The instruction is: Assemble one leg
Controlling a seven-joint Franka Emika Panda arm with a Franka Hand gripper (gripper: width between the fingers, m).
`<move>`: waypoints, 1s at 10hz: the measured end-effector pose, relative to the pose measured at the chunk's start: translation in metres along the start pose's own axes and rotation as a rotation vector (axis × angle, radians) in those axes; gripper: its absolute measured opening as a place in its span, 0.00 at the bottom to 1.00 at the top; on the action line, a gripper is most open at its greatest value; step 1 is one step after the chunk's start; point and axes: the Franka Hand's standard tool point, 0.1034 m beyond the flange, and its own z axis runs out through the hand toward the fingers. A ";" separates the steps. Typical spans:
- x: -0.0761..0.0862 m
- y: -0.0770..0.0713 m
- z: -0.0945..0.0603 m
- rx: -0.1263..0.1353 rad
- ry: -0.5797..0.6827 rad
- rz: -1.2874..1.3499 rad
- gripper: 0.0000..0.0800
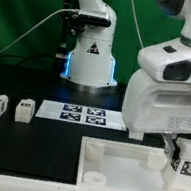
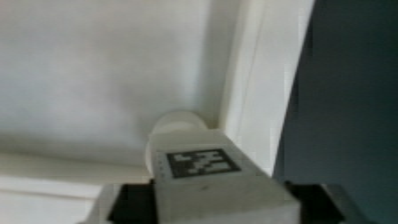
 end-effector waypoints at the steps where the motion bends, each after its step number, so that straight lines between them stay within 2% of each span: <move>1: 0.000 0.001 0.000 0.000 0.000 0.108 0.38; 5: 0.000 -0.001 0.001 0.014 -0.005 0.503 0.37; 8: 0.005 0.004 0.004 0.102 0.017 0.879 0.37; 9: 0.007 0.006 0.005 0.136 0.022 0.953 0.37; 10: 0.009 0.005 0.007 0.181 0.027 1.125 0.37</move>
Offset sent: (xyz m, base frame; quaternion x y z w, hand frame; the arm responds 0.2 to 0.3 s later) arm 0.0000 0.0000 0.0000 0.0000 0.0000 0.2667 0.9638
